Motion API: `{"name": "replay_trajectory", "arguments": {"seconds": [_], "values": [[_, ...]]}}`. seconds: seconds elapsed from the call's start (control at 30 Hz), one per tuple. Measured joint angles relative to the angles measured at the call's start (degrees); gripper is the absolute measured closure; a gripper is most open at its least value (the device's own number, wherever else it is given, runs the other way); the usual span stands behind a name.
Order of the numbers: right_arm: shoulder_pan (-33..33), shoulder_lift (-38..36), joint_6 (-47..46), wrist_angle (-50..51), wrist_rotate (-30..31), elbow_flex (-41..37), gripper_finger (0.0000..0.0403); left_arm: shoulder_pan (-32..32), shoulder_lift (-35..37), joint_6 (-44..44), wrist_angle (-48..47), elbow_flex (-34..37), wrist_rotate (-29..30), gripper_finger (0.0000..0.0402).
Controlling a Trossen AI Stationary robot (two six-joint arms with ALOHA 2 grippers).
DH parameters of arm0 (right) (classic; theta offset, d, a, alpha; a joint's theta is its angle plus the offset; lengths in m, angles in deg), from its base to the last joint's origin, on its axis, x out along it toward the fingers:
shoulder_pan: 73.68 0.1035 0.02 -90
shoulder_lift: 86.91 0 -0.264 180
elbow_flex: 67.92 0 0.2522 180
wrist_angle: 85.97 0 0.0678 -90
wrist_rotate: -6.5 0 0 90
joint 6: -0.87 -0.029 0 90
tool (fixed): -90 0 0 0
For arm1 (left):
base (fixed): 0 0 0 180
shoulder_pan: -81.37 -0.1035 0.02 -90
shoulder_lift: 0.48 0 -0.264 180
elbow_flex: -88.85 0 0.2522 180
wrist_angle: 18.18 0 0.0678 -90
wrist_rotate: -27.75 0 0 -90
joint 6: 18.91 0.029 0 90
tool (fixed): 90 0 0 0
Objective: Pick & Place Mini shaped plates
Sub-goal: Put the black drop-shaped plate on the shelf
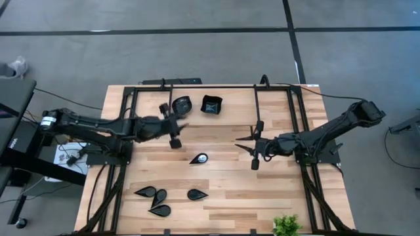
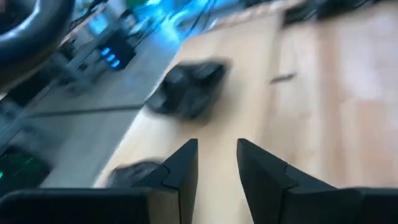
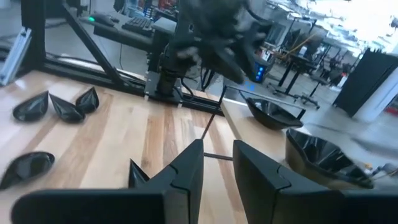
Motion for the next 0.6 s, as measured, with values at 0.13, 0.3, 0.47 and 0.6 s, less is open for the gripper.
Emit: {"name": "replay_trajectory", "arguments": {"seconds": [0.13,0.3,0.47,0.6], "values": [[-0.51,0.0,-2.9,-0.01,-0.01,0.0,0.0321,7.2,0.0,-6.55,2.07,0.0,-8.31,0.0292],[-1.48,0.13,-6.16,0.07,-0.64,0.0,0.0321,16.3,-1.59,-16.33,2.21,0.0,-11.65,0.03],[-1.4,0.15,-6.3,-0.39,-5.82,0.0,0.032,22.37,-6.62,-21.48,2.67,0.0,-10.0,0.0302],[-0.44,0.51,-6.5,-1.54,-8.26,0.02,0.032,24.71,-11.75,-22.37,3.26,0.0,-8.26,0.0302]]}}
